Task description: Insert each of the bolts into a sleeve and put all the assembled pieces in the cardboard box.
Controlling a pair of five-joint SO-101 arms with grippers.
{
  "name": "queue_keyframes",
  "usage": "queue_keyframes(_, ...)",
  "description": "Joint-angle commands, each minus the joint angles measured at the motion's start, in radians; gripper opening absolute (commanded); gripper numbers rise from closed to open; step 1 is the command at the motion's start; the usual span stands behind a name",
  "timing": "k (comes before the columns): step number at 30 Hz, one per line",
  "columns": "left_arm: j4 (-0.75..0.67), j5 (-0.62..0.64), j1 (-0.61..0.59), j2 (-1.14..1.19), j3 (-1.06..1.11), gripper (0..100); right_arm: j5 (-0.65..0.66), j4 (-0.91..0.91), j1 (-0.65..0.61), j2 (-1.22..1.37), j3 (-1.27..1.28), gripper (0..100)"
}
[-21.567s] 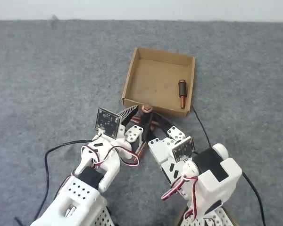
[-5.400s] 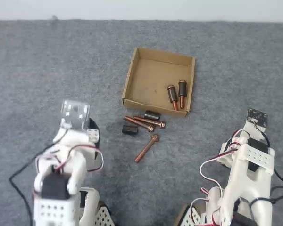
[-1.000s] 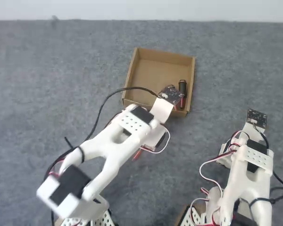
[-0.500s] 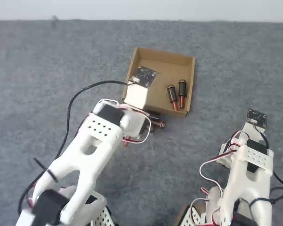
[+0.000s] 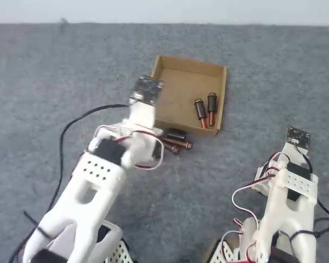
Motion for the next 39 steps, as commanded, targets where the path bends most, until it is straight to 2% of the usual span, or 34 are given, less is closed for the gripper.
queue_keyframes(1,-0.086,0.06,-0.098,-0.078,0.008,1,0.012,-0.019,-0.01,-0.033,0.003,0.7)
queue_keyframes(4,-0.123,0.181,-0.187,-0.078,0.021,1,0.012,-0.022,-0.035,-0.044,0.018,0.7)
queue_keyframes(7,-0.204,0.252,-0.256,-0.078,0.071,1,0.012,-0.021,-0.038,-0.044,0.017,0.7)
queue_keyframes(16,-0.434,0.262,-0.436,-0.086,0.297,1,0.009,-0.054,-0.073,-0.044,-0.011,0.9)
queue_keyframes(25,-0.608,0.261,-0.562,-0.086,0.447,1,0.009,-0.412,-0.243,-0.044,-0.012,0.8)
queue_keyframes(39,-0.617,0.261,-0.565,-0.08,0.46,1,0.011,-1.056,-0.455,-0.031,0.068,0.9)
